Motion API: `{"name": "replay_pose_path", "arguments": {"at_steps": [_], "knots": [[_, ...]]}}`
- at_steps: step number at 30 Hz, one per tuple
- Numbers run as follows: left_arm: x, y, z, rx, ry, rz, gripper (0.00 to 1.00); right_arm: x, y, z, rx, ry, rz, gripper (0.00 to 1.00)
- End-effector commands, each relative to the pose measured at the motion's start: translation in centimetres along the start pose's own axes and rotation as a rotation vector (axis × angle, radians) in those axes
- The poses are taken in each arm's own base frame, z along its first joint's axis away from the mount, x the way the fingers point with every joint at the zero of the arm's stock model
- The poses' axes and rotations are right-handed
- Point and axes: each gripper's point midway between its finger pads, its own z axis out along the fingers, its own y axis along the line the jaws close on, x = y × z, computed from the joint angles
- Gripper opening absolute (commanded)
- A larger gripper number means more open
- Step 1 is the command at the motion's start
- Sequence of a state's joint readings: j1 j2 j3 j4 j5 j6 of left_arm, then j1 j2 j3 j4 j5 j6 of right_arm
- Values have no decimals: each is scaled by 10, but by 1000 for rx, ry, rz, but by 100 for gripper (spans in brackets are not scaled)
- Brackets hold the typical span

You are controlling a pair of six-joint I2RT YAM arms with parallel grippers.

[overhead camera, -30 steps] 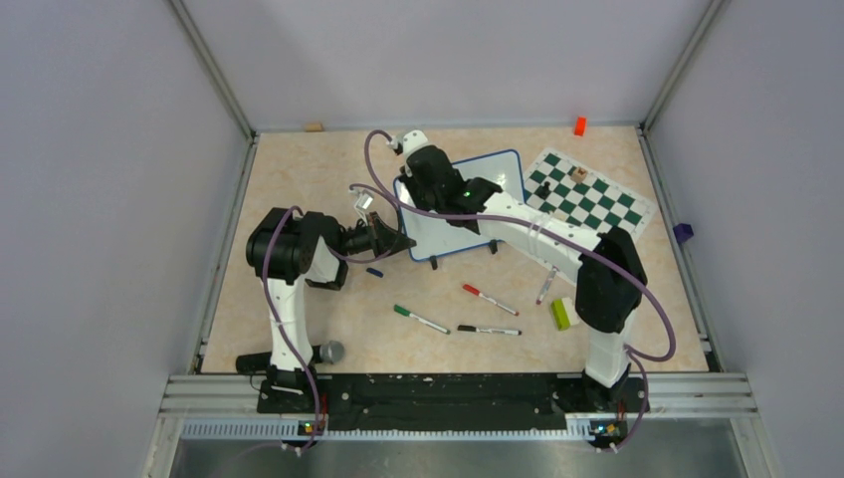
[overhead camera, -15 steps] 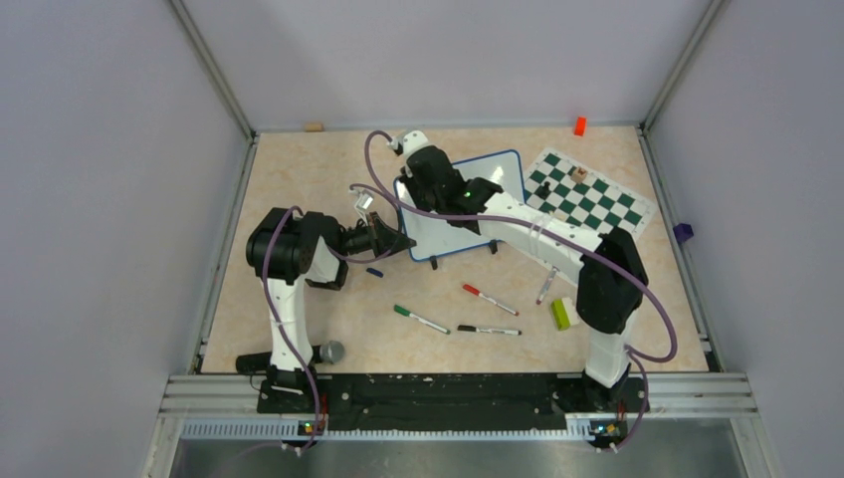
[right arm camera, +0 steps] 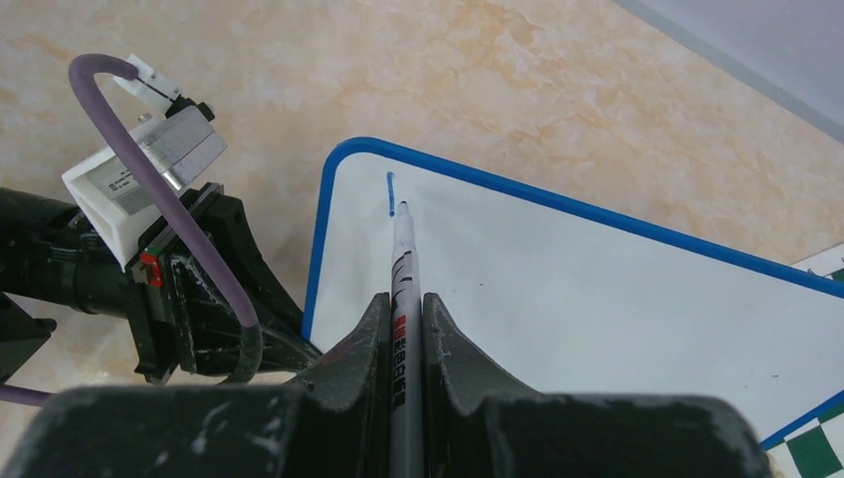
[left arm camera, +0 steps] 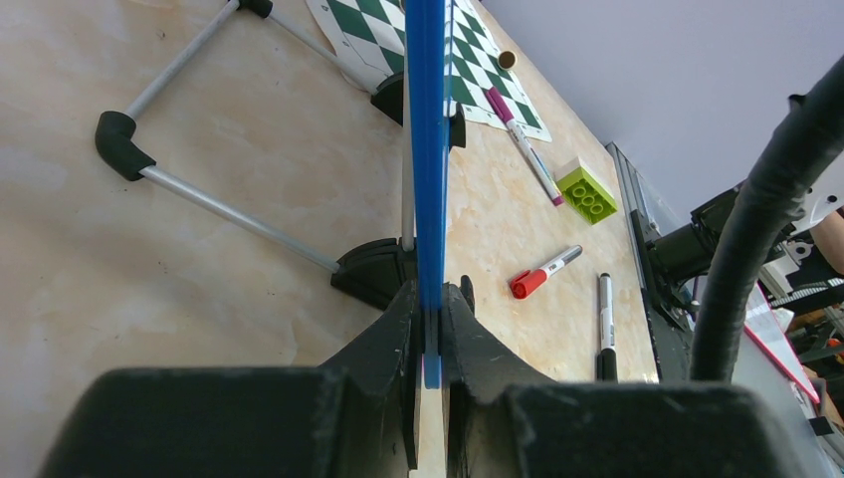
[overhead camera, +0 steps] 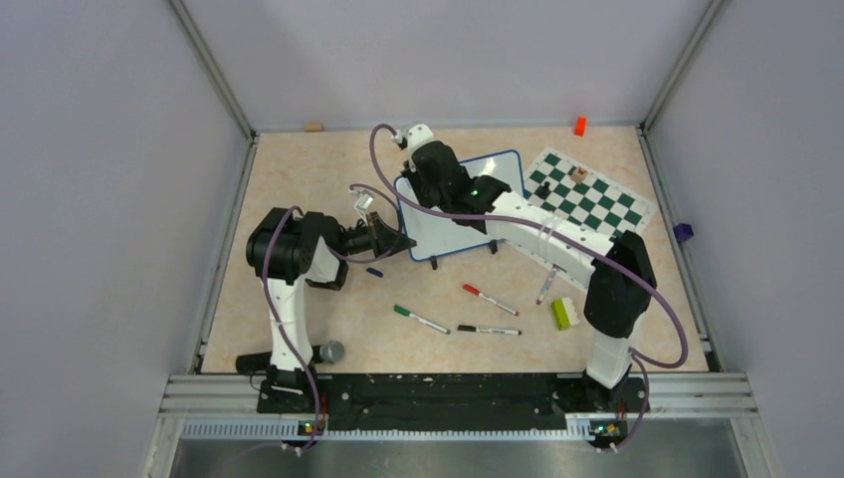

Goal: Write a sentence on the whiteboard

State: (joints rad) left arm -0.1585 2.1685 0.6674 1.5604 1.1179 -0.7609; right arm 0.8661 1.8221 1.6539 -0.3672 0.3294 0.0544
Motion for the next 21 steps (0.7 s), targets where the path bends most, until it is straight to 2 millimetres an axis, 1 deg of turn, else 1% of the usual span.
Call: {"name": "replay_pose_path", "arguments": {"at_steps": [1,21], "knots": [[-1,-21,4,82,28,92,7,-26,-9,-11,25,-64,28,0],[0,-20,4,83,30,91,7,-23,-14,7,72,-51,8,0]]}}
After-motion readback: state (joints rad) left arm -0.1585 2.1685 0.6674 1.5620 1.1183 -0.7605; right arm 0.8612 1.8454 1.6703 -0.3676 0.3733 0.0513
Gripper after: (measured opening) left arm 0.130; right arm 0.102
